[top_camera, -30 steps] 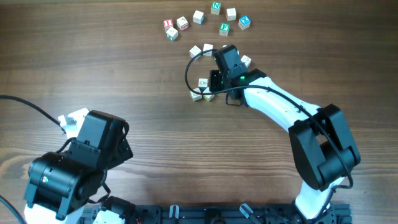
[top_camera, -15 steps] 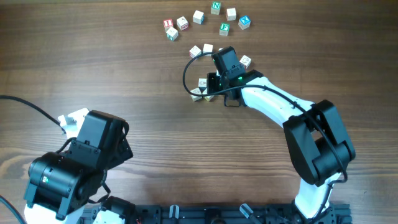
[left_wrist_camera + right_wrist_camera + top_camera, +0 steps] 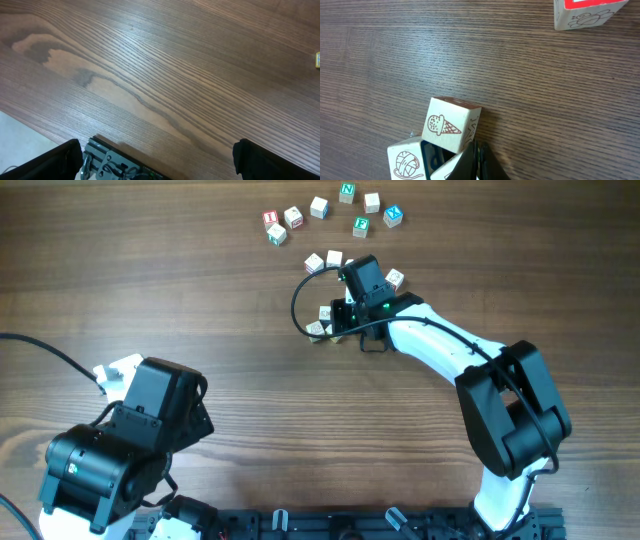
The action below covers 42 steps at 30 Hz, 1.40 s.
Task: Form a circle
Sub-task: 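Lower the right gripper beside the ice-cream block and nudge it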
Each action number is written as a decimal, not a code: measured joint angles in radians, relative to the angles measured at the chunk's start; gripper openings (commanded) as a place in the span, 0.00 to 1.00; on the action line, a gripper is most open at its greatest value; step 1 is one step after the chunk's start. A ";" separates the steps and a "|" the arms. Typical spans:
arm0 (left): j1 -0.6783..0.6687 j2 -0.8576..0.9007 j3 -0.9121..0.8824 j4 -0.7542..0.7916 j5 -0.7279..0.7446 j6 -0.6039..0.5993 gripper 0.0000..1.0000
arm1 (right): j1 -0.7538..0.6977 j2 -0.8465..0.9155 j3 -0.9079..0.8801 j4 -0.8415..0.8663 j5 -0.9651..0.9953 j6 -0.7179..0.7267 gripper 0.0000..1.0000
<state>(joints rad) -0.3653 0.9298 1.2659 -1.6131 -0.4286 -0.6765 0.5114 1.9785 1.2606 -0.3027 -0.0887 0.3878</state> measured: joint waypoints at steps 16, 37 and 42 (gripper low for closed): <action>0.000 0.000 0.000 0.000 0.000 0.000 1.00 | 0.000 -0.005 0.000 -0.003 -0.035 -0.031 0.05; 0.000 0.000 0.000 0.000 0.000 0.000 1.00 | 0.015 -0.027 0.000 -0.048 0.065 0.027 0.05; 0.000 0.000 0.000 0.000 0.000 0.000 1.00 | 0.015 -0.027 0.000 -0.047 0.068 0.027 0.05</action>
<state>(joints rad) -0.3653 0.9298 1.2659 -1.6131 -0.4286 -0.6765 0.5266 1.9511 1.2606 -0.3500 -0.0204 0.4152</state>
